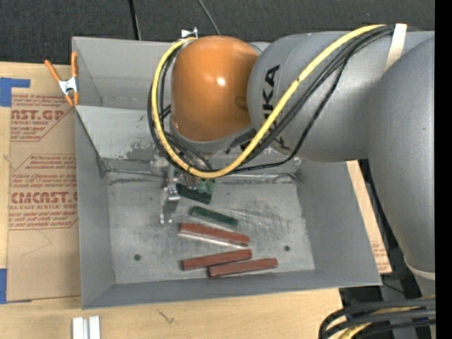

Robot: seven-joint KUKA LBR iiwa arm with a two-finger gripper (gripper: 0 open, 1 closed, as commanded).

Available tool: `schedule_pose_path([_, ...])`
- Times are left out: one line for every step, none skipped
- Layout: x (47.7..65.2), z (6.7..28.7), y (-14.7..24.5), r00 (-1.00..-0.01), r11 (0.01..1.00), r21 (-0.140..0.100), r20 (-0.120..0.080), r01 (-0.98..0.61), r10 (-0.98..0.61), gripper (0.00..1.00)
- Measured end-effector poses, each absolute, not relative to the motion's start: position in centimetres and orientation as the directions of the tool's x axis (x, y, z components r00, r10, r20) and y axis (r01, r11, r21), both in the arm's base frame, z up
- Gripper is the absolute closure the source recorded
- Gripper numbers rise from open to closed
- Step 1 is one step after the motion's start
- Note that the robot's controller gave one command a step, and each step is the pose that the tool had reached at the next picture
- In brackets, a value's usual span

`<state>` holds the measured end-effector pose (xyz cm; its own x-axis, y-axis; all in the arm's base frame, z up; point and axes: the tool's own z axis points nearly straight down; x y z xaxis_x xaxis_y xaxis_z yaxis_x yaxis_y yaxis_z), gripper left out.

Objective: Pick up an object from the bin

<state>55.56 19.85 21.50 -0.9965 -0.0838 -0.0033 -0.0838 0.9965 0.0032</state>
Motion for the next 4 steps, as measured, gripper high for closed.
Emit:
schedule_pose_path([54.6, 16.0, 16.5, -0.978, 0.978, 0.000, -0.007, -0.211, -0.211, 0.00])
schedule_pose_path([53.5, 9.2, 16.7, -0.934, 0.934, 0.000, -0.005, -0.357, -0.357, 0.00])
schedule_pose_path([54.6, 8.3, 13.3, -0.881, 0.881, 0.006, -0.004, -0.473, -0.472, 0.00])
schedule_pose_path([52.1, 7.8, 8.2, -0.711, 0.711, -0.008, -0.014, -0.703, -0.703, 1.00])
